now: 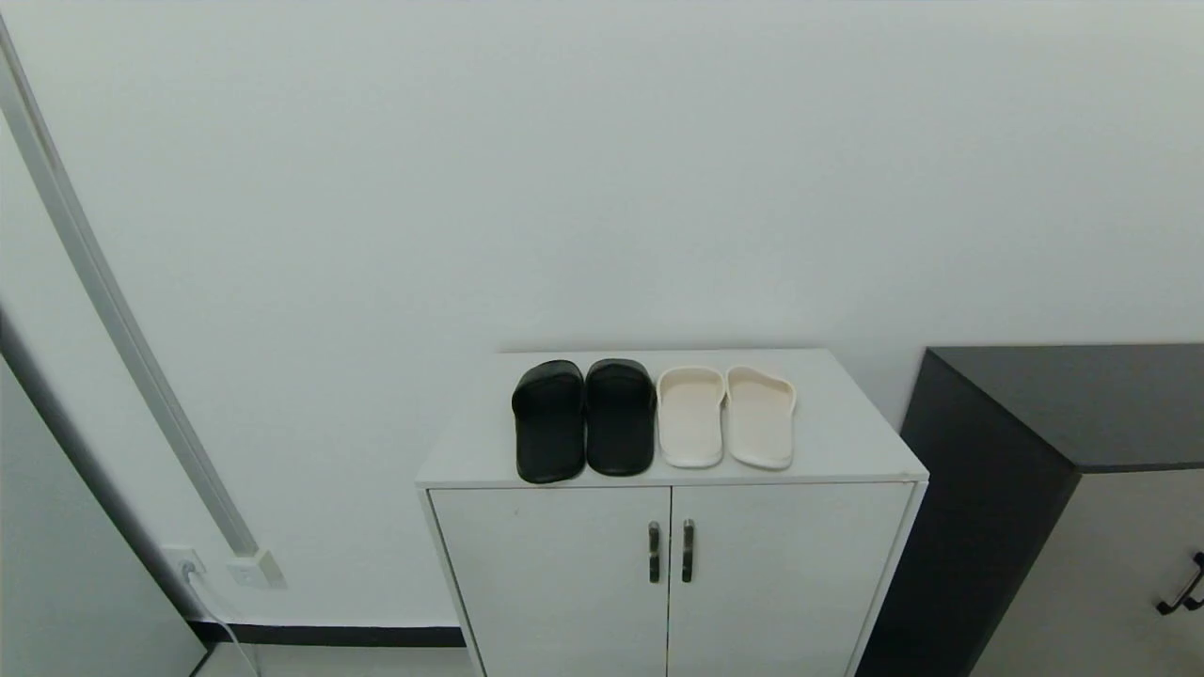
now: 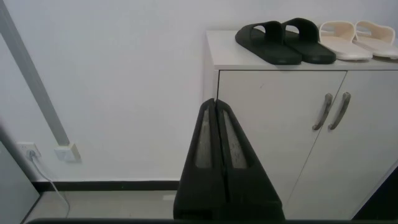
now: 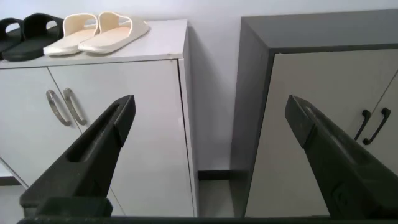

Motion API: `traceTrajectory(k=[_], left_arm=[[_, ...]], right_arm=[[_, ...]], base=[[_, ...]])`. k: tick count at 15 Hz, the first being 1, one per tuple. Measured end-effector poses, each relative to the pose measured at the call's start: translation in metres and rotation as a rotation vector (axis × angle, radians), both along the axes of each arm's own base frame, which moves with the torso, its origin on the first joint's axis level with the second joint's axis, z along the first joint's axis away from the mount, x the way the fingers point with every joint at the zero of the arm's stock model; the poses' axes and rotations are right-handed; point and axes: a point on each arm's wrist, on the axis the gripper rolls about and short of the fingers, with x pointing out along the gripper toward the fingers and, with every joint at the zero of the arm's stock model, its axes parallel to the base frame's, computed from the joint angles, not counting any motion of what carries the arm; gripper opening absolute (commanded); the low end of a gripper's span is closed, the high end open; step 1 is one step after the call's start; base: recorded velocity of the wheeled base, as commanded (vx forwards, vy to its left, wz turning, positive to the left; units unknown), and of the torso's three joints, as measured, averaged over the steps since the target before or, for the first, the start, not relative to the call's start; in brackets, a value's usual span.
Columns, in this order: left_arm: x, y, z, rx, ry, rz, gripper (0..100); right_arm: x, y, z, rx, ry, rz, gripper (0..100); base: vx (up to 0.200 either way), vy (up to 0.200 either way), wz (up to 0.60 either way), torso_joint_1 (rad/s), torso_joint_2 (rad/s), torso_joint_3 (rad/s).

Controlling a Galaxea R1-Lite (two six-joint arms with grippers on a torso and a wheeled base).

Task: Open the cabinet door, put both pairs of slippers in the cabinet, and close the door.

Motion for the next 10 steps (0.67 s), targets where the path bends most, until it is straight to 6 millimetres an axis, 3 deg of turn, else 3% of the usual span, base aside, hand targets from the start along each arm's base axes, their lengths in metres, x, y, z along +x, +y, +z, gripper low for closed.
traceTrajectory(k=[6, 10], left_arm=[[0.0, 0.0, 0.0, 0.002, 0.0, -0.001, 0], [0.0, 0.0, 0.0, 0.003, 0.0, -0.002, 0]], right_arm=[[-0.001, 0.0, 0.003, -0.01, -0.012, 0.003, 100], [-0.002, 0.002, 0.054, 0.077, -0.033, 0.089, 100]], base=[[0.0, 0.0, 0.0, 0.0, 0.0, 0.0], [0.0, 0.0, 0.0, 0.0, 0.0, 0.0]])
